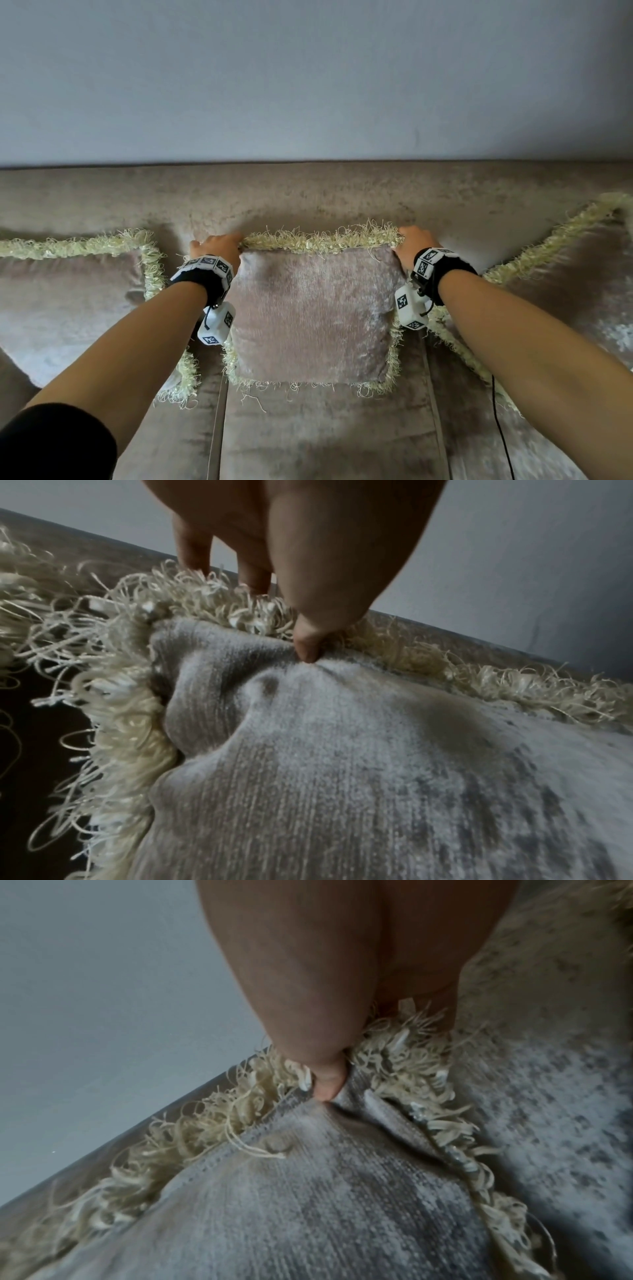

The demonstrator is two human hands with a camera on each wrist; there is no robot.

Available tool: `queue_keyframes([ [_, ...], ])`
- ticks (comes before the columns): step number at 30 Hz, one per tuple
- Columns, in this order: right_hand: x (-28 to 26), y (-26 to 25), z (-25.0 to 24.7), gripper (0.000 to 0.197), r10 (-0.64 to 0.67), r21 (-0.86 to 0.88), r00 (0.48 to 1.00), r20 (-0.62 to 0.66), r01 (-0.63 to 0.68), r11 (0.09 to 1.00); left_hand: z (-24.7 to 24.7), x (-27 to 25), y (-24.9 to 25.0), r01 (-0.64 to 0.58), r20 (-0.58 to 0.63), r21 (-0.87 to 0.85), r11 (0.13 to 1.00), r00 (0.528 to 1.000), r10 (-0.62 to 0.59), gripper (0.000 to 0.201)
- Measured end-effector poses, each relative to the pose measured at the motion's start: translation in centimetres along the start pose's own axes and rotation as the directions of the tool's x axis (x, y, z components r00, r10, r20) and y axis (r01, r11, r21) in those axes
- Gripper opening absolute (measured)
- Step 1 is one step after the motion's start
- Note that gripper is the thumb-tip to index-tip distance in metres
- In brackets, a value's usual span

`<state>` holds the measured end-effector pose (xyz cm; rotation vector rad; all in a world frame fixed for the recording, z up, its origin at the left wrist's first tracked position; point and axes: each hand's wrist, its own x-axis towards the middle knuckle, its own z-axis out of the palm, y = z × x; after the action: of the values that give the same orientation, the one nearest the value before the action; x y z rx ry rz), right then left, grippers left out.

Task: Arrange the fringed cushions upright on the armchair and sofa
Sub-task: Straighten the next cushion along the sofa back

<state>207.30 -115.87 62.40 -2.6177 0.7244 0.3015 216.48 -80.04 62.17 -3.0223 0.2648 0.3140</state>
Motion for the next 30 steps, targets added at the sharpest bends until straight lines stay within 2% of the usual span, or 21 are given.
queue_keyframes([
  [7, -0.7, -0.3, -0.1, 0.049, 0.057, 0.073, 0.998, 0.008, -0.057, 0.996, 0.5, -0.7, -0.7, -0.027, -0.004, -0.066, 0.997, 1.0, 0.027, 0.045],
  [9, -1.2, -0.5, -0.4, 0.05, 0.046, 0.096, 0.998, -0.036, -0.043, 0.994, 0.3, -1.1, -1.1, -0.045, -0.002, -0.041, 0.998, 0.999, 0.045, 0.054],
  [11, -1.8, -0.5, -0.7, 0.051, 0.039, 0.122, 0.995, -0.089, -0.028, 0.992, 0.0, -1.7, -1.7, -0.033, -0.015, 0.029, 0.999, 0.999, 0.033, 0.053],
  [15, -3.1, -0.4, -0.8, 0.052, 0.058, 0.143, 0.993, -0.099, -0.043, 0.989, -0.4, -2.9, -1.9, 0.002, -0.177, 0.097, 0.995, 0.984, 0.016, 0.043],
  [18, -4.7, -0.8, -1.1, 0.039, 0.033, 0.155, 0.995, -0.096, -0.018, 0.988, -0.6, -3.9, -1.5, 0.003, -0.169, -0.062, 0.998, 0.985, -0.013, 0.045],
  [21, -6.5, -1.8, -1.9, 0.012, -0.03, 0.133, 0.996, -0.089, 0.042, 0.99, -1.3, -4.9, -0.9, 0.028, -0.091, -0.38, 0.925, 0.994, -0.067, 0.04],
  [23, -7.7, -2.5, -2.3, 0.026, -0.043, 0.154, 0.996, -0.081, 0.055, 0.987, -2.0, -5.7, -0.5, 0.026, -0.078, -0.518, 0.855, 0.994, -0.078, 0.035],
  [25, -9.1, -3.1, -2.8, 0.039, -0.046, 0.183, 0.995, -0.086, 0.061, 0.981, -2.9, -6.8, -0.3, 0.003, -0.086, -0.566, 0.824, 0.994, -0.063, 0.033],
  [28, -11.5, -3.4, -3.6, 0.04, -0.093, 0.193, 0.993, -0.075, 0.106, 0.975, -4.4, -8.5, -0.4, -0.033, -0.109, -0.604, 0.796, 0.993, -0.042, 0.03],
  [30, -13.6, -3.1, -4.4, 0.034, -0.109, 0.23, 0.992, -0.061, 0.12, 0.966, -5.3, -10.2, -0.8, -0.049, -0.102, -0.612, 0.789, 0.995, -0.016, 0.028],
])
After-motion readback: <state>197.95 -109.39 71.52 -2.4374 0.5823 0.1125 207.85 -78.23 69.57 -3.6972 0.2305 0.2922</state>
